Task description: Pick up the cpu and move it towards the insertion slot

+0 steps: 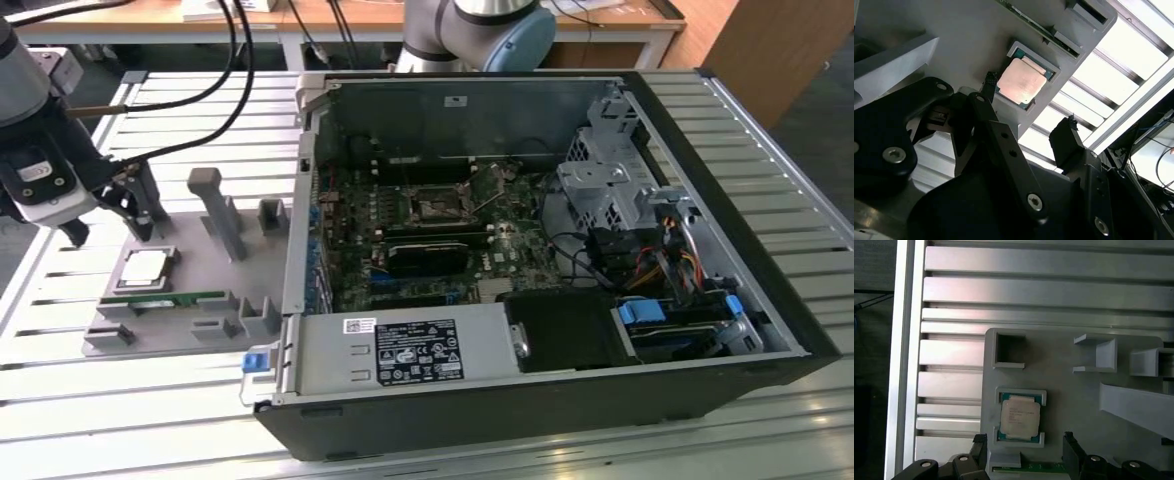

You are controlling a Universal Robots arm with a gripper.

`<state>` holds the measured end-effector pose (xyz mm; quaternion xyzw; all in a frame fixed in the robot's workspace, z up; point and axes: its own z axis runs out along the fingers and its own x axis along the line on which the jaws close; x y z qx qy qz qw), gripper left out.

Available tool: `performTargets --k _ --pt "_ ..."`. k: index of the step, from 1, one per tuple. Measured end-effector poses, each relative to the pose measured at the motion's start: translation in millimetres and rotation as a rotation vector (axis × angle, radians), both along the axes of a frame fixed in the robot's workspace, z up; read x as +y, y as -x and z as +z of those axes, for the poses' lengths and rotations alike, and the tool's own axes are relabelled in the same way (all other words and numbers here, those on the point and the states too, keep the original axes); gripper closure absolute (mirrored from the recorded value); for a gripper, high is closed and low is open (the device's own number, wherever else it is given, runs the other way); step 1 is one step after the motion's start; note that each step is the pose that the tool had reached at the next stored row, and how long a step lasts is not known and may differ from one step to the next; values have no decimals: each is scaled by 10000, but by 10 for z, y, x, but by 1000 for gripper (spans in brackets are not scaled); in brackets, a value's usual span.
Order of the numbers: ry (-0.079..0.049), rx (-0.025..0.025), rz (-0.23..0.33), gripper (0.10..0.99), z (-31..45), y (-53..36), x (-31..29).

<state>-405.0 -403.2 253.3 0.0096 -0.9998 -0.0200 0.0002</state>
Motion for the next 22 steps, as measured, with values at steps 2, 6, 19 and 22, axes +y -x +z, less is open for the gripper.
performTargets --k 2,6,19,22 --pt "0 0 0 380 -27 0 -2" --pt "0 0 0 380 -86 0 -6" --pt "-26 0 0 380 -242 0 -12" --pt "-34 0 1 380 -274 2 -12"
